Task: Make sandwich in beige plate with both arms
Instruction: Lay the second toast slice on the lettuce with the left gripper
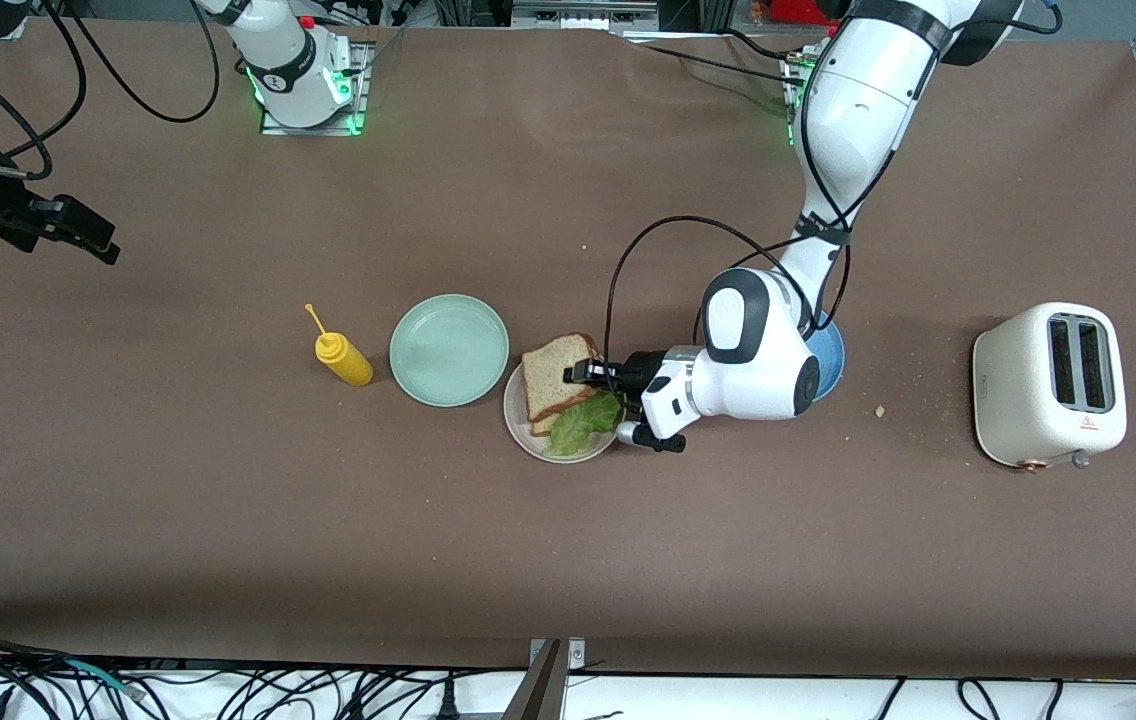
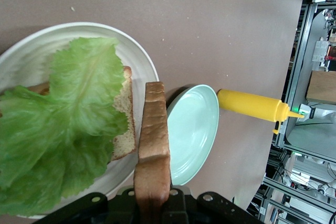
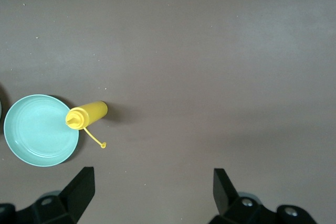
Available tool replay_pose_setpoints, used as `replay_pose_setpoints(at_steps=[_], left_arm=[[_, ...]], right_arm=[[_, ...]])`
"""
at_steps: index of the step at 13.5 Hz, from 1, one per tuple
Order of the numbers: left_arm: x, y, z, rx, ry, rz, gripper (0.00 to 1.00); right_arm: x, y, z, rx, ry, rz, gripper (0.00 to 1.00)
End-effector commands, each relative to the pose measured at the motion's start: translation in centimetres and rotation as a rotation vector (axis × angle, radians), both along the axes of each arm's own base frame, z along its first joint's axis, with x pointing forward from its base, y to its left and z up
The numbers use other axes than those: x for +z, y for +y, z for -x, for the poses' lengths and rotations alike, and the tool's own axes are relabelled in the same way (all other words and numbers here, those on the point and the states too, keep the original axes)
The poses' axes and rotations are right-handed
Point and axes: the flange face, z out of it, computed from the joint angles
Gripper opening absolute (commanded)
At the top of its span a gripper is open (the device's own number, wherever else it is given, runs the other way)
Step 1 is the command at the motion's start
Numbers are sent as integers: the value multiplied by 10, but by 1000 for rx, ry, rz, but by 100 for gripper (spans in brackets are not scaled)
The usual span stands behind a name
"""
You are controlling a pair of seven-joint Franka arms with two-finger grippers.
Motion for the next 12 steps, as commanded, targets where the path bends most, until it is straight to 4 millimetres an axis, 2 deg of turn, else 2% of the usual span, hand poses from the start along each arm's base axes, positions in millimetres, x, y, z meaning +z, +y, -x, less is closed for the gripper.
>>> replay_pose_setpoints(at_steps=[1,2,3,4,5,6,7,12], left_arm=[[-5,-6,-1,28,1,14,0],[-7,-5,-1,28,3,10,0],[-9,-3,-1,27,2,8,10],[-11,-2,-1,25,1,5,35],[-14,-2,-1,21,-1,5,70],[-15,-2,0,20,0,4,93],[-17,-1,-1,22,2,3,100],[-16,9,-7,33,-4,-5,100]], right_arm=[[6,-9,1,-3,27,-48,100],[6,-15,1,-23,35,-85,100],[8,-15,2,-24,32,-78,100],[7,-15,1,-25,34,-76,100],[8,-16,2,-25,33,-75,100],[8,-16,1,-21,29,-58,100],[10,-17,-1,-17,19,-27,100],[8,-16,-3,-12,28,-24,100]])
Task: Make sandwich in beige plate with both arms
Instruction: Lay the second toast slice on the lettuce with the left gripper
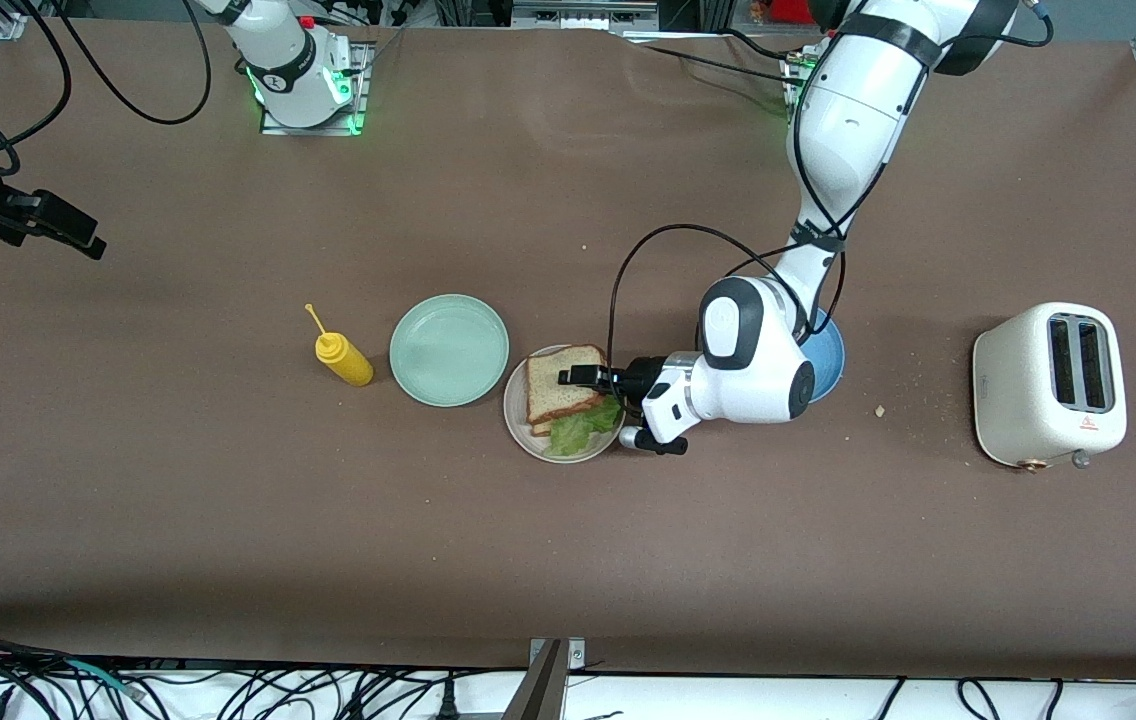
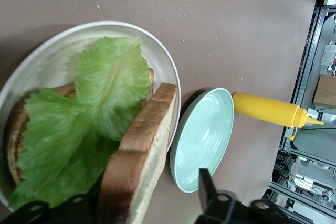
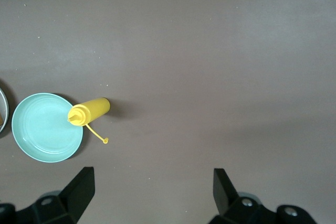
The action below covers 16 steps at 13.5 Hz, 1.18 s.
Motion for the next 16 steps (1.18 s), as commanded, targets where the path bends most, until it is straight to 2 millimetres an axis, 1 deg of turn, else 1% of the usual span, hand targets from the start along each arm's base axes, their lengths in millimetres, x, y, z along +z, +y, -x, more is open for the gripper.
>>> replay_pose_setpoints(at_steps=[1,4,5,7,9,13,16], left_arm=[[5,8,-9,26,-18,17,100],[9,23,-19,50,-22,14,100],[9,23,-19,50,-22,14,100],[7,24,-19,54,-17,12,100],[7,25,-20,61,-23,9,100],[6,33,-30,130,-77,-24,100],[9,47,-38,152,-82,-23,100]], right_arm=[[5,-1,-4,17,3,13,100],[5,1,-4,20,2,15,100],[5,3,-4,25,2,15,100],[6,15,-4,44,-2,19,100],[11,16,-5,45,-12,22,100],[11,17,-6,52,-12,22,100],[10,17,-6,52,-9,22,100]])
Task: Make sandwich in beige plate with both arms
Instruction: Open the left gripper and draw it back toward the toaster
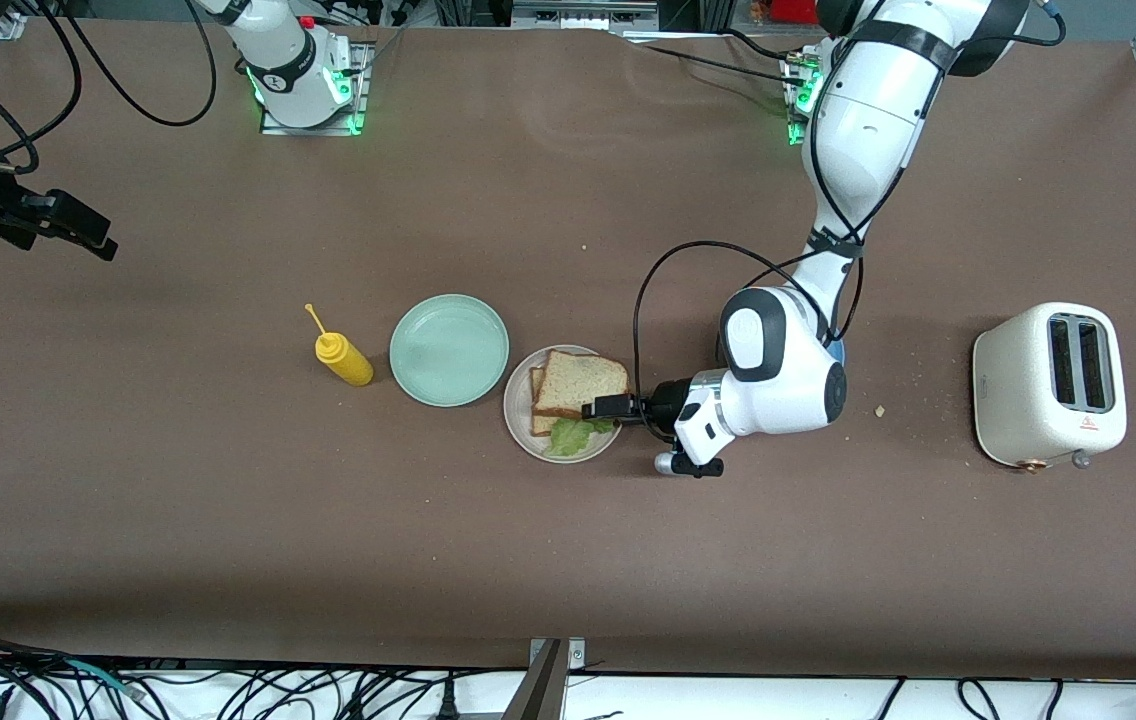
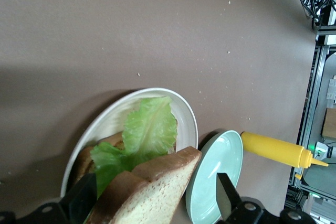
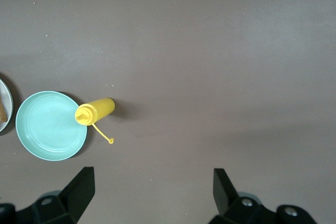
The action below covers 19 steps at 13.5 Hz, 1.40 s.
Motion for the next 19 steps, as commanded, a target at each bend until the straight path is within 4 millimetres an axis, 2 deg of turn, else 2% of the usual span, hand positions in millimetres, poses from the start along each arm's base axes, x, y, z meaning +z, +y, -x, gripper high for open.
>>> replay_pose_setpoints(at_steps=[1,4,8,10,15,19], left_arm=[[5,19,-13,47,-8,18,100],[7,43,-24,78,-18,3,100],[12,89,-40,130,-38,-55,100],[18,115,-47,129,-46,-148,100],[63,162,-50,30,-38,-466,100],[103,226,-43,-71,25,-621,100]], right_arm=[[5,0,-3,17,0,13,100],[5,0,-4,17,0,13,100],[5,8,-4,29,0,13,100],[5,12,-4,37,1,14,100],[5,15,-4,43,0,14,100],[4,15,-3,44,3,13,100]])
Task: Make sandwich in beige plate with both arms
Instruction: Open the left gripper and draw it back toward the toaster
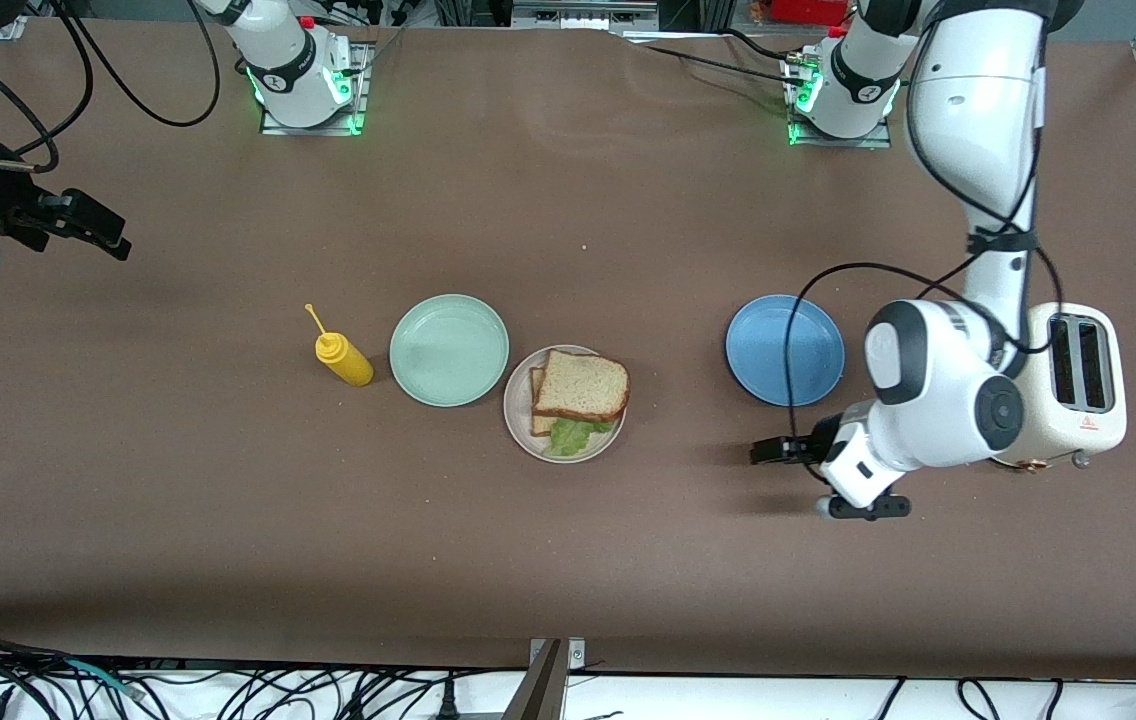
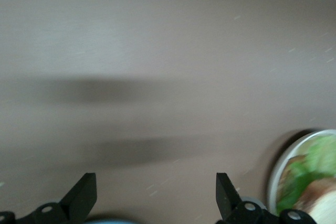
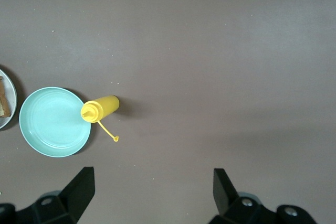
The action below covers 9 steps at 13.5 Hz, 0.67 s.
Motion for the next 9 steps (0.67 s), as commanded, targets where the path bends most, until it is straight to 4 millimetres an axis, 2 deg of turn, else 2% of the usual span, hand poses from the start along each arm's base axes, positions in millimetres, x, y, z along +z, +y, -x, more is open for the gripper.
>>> replay_pose_setpoints(at_steps=[1,4,7,9], left_arm=[[33,37,9,-33,49,-88,100],[57,72,17,-76,91,-196,100],[79,91,24,-88,115,-253,100],[106,103,31,-95,119,-283,100]], right_arm=[[5,2,-3,16,2,13,100],[5,2,-3,16,2,13,100],[5,2,-3,16,3,13,100],[5,2,-3,16,5,13,100]])
